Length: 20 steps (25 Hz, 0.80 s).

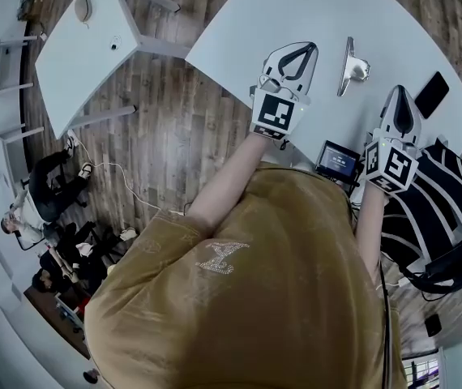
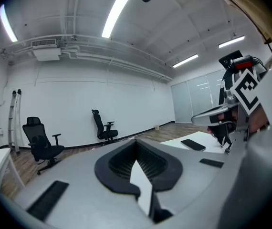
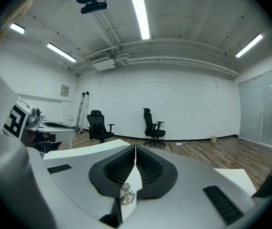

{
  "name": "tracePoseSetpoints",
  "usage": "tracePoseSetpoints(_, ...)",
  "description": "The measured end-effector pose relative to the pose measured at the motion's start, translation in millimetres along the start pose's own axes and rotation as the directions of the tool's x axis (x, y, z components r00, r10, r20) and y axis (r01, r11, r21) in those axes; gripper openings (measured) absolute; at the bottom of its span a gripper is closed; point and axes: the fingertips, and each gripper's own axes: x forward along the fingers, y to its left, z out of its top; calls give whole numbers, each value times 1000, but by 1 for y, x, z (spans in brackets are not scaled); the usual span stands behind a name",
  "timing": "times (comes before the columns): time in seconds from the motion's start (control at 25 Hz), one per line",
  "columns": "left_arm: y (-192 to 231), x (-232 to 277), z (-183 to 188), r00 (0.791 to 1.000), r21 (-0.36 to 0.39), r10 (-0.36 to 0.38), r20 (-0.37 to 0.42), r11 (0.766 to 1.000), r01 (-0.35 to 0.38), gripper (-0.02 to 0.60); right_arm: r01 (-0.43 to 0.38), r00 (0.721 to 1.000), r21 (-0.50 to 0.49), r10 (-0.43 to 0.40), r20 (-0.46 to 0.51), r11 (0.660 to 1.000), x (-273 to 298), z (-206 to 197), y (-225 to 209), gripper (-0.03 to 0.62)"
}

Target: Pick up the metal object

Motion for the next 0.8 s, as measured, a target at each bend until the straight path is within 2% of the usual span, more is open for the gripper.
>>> tracePoseSetpoints(0.44, -10, 14, -25, 996, -10, -58, -63, 998, 58, 8, -50, 991, 69, 58, -121, 996, 31, -38, 8, 11)
tracePoseSetpoints(0.8, -14, 26, -48, 990, -17, -86, -113, 996, 85, 8, -62, 960, 159, 103, -260, 985, 51, -84, 11, 12)
